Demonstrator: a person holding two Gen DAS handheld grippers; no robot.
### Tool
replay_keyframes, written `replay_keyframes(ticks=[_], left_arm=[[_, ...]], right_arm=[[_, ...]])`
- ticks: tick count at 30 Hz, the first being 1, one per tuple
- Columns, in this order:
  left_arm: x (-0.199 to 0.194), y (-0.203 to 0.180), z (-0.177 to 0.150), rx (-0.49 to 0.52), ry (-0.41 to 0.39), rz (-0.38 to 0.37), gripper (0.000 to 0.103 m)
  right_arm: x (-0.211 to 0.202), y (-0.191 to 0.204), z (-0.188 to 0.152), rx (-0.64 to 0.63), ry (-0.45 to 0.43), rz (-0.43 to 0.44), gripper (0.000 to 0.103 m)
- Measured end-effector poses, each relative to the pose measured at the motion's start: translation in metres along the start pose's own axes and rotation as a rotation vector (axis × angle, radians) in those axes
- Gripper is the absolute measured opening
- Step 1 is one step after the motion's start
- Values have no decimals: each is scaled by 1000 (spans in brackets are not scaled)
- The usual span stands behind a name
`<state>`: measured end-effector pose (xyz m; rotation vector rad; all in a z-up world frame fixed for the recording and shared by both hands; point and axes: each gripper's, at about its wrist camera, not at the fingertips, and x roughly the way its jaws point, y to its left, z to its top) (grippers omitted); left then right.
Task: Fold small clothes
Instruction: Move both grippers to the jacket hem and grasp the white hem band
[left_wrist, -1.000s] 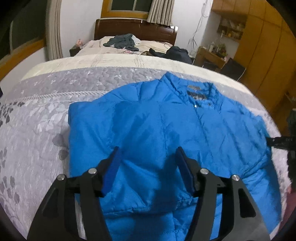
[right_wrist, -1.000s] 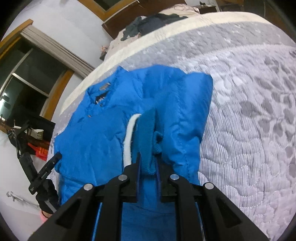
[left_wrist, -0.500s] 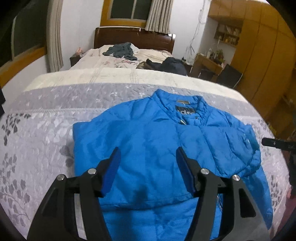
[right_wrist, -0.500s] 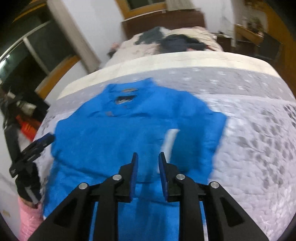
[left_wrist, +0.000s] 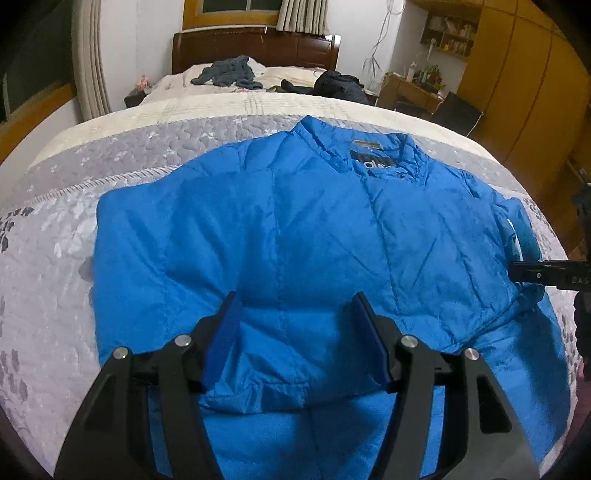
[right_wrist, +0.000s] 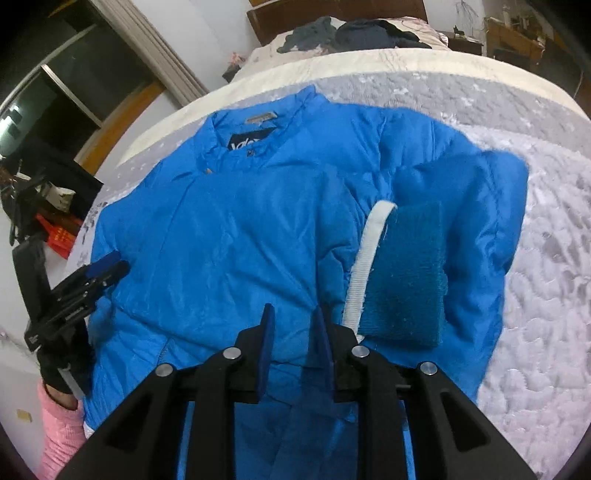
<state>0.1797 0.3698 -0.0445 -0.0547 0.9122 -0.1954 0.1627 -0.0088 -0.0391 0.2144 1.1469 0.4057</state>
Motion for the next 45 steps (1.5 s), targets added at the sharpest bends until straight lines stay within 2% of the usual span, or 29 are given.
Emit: replay_keyframes(ticks=[3,7,9,10,11,13,15,17,22,25,28,31,36,39,43,45], left_arm=[[0,0,-3,-8,-11,7,61],[-19,-3,-5,-20,8,16,64],[-38,-5,-10,-12,-4,7,76],[-50,-5,-15,-2,-9,9,78],[-64,-5,-23,12,-10,25,80],[-84,-2,-38,28,-1,47,80],[-102,7,-58,23,23,60,81],[-121,20,-85,-7,63,54,81],[-158,41,-144,-74,110,85,81],[-176,46,-176,-111,128,85,81],[-186,47,-197,-133,140,82,81],[-190,47,-217,-164,161,60,81],[-186,44,-236,-201,193,-23,82],[-183,40,-239,-205,195,-43,84],[-182,33,-240,-201,205,-115,84],[-182,30,-243,-187,207,-97,84]], right_arm=[[0,-3,-4,23,-18,30,22],[-20,3,-16,-14,-50,14,26],[-40,9,-26,-55,-74,-4,40],[-54,12,-34,-87,-98,-30,43],[-66,14,-42,-112,-113,-49,47],[-88,16,-61,-159,-122,-63,48],[-105,13,-88,-180,-106,-58,55],[-114,9,-112,-186,-81,-47,57],[-131,-9,-171,-125,-46,4,59],[-137,-20,-202,-81,-34,5,61],[-138,-24,-226,-58,-18,-13,61],[-143,-24,-247,-43,-23,13,61],[-140,-18,-271,-43,-9,42,61],[-133,-15,-281,-43,11,48,61],[-126,-12,-288,-38,28,57,61],[-125,-10,-290,-43,31,59,62]])
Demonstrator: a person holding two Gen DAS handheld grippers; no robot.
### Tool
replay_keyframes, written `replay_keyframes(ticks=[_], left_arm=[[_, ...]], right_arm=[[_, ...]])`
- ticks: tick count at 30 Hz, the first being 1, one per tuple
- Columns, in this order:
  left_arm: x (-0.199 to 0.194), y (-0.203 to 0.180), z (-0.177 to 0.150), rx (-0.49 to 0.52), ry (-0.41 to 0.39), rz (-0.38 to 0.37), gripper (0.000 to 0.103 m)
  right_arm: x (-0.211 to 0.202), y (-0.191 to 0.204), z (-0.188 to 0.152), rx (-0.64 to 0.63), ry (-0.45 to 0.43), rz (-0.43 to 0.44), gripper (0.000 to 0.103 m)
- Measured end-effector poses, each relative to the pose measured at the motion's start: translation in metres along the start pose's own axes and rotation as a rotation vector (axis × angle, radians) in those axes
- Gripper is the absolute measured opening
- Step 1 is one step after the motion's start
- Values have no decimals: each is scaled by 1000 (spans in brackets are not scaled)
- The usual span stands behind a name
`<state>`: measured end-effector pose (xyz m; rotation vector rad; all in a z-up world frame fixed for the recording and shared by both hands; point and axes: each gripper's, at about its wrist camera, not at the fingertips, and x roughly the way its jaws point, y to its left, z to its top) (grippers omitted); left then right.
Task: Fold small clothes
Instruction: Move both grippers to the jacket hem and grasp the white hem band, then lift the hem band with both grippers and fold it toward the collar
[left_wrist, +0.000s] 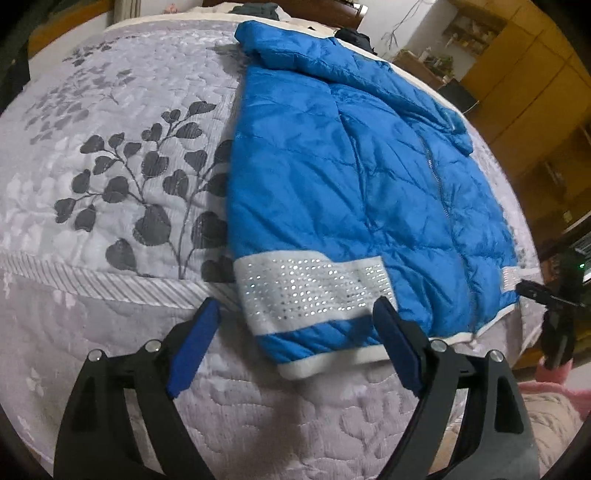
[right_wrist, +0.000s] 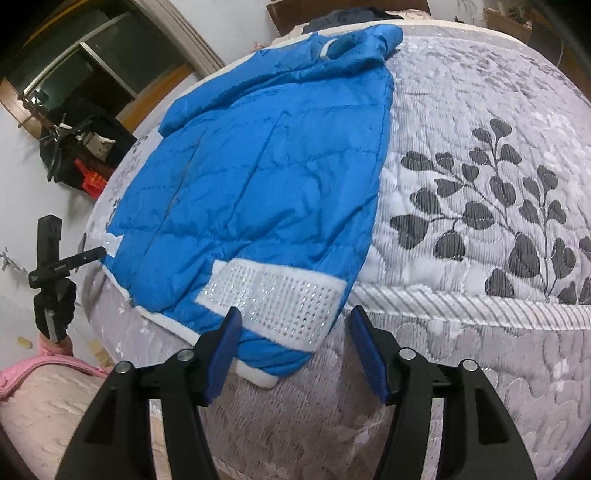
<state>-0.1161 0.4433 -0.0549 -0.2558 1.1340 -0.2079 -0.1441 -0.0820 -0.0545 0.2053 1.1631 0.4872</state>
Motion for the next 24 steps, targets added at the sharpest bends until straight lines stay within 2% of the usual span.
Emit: replay_keyframes(ticks=[8,13,15,18,20,21,24], left_arm=[[8,-10,3,-1,7,-41,85],[10,-15,5,8,7,-7,70],[9,-16,5,8,0,3,57],[8,-16,6,-1,-9,4,43],[8,-17,7,-2,-11,1,38],[7,-18,7,-4,-16,-5,29],[1,-16,10,-24,-41,-38,18]], right_arm=[[6,9,-2,-21,19,25,62],[9,5,-2,-11,11,54,52],[9,3,-2,-6,6,58,42],[6,6,-1,-26,-13,69,27],[1,8,1,-36,-37,82,19],[-2,7,2,-37,-47,88,16],[-10,7,5,-31,-68,112,14]])
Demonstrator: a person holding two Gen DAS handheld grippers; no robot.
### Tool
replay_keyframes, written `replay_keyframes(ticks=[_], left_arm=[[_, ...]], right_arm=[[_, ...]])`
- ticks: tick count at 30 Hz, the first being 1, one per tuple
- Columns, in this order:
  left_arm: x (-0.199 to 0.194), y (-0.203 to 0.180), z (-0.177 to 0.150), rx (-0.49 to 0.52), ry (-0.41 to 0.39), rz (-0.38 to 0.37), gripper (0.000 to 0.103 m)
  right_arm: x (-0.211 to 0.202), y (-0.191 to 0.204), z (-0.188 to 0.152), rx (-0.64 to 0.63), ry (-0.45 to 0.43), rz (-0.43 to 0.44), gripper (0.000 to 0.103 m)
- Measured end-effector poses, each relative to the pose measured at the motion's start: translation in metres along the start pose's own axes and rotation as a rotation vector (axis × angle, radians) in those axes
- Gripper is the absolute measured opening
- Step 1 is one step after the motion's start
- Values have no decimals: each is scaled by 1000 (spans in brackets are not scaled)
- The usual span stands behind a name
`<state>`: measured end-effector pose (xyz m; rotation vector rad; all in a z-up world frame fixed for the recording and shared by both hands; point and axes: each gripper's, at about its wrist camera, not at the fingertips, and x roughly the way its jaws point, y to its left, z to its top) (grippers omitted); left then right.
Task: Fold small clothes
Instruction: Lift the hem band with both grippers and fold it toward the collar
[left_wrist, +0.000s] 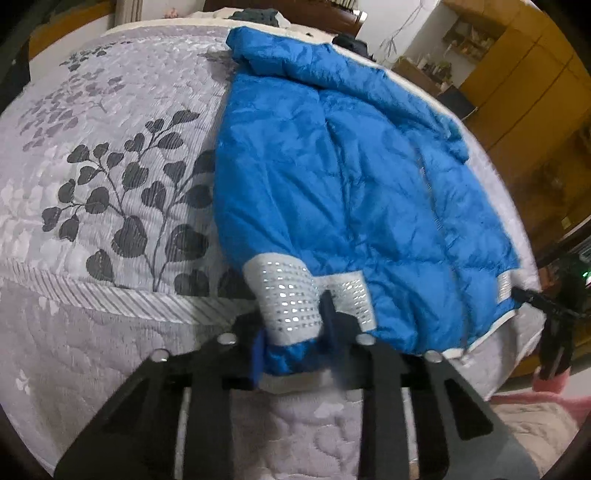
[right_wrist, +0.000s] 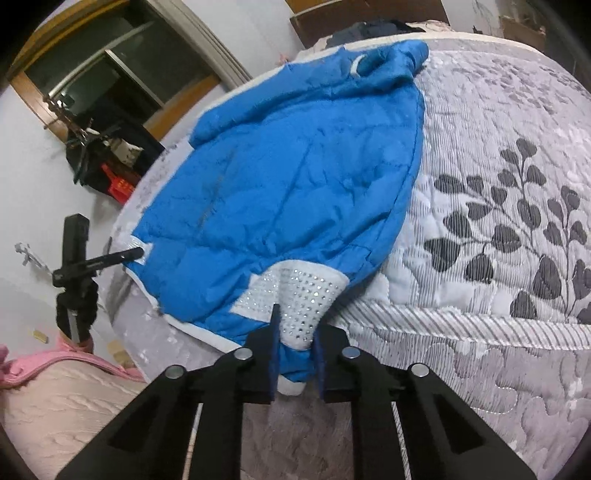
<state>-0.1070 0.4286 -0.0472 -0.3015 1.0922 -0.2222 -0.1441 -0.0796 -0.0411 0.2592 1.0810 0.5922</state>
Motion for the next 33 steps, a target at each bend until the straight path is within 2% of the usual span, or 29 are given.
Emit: replay_keyframes(ticks=[8,14,18,24,33], left_arm=[[-38,0,36,-63,-119,-212,15],[-46,-18,83,-33,-189,-245,15],[-38,-12,122,-72,-185,-307,15],[-8,4,170,-135,-141,-382,15],[45,12,227,-156,-74,-408,18]], right_arm=[[-45,16,41,-27,-152,84,11],[-55,21,97,-58,-184,72,11],[-50,12,129,-36,-178,71,11],[-25,-17,173,71,-136,91,11],[14,-59,218,177,-66,130,11]])
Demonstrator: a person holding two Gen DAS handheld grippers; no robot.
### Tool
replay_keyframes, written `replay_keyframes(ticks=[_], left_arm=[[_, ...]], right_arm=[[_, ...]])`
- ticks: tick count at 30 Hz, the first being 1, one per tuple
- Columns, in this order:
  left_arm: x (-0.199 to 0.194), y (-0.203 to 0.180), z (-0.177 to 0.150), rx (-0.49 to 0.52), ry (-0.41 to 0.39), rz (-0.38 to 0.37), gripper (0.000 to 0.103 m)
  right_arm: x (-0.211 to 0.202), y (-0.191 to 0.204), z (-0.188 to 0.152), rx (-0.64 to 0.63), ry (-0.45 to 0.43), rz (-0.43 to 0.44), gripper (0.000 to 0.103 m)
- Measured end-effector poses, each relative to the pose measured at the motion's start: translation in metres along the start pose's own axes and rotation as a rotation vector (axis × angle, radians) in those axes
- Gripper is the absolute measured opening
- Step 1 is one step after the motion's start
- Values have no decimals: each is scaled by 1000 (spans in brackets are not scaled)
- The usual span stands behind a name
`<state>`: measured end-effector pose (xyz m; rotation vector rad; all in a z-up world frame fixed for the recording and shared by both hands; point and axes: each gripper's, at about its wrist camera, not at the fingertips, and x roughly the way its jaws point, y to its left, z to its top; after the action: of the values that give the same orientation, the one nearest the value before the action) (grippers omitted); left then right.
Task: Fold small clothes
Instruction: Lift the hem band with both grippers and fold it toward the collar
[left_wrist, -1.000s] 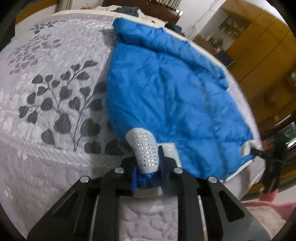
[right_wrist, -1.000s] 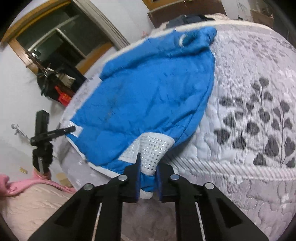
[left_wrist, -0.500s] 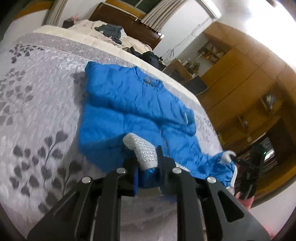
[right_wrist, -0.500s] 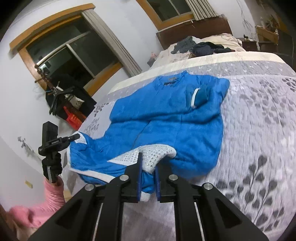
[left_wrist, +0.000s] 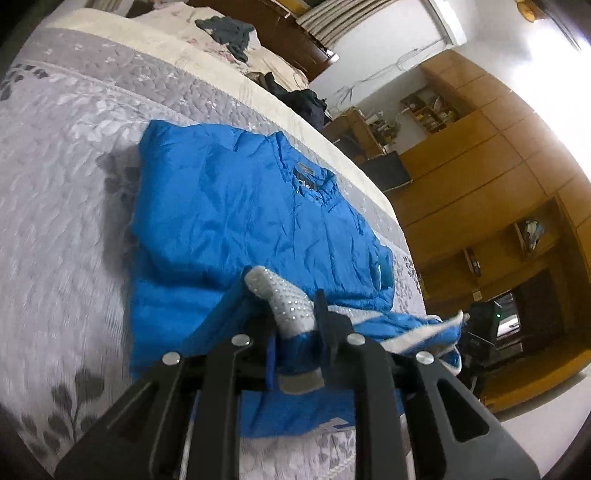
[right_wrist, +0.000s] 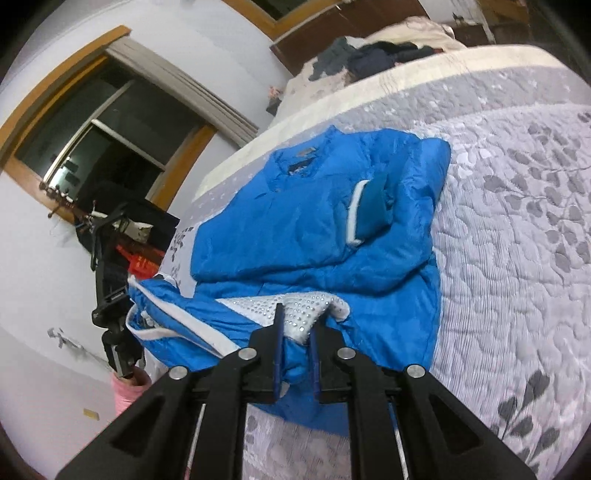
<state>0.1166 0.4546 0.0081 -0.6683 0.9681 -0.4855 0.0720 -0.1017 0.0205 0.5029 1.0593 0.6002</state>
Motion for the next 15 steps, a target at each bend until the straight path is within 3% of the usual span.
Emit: replay_keyframes(ticks=[15], left_arm=[[73,56,52,-135,61,-35,20]], right_arm=[[61,-62,48,157,66,35,13]])
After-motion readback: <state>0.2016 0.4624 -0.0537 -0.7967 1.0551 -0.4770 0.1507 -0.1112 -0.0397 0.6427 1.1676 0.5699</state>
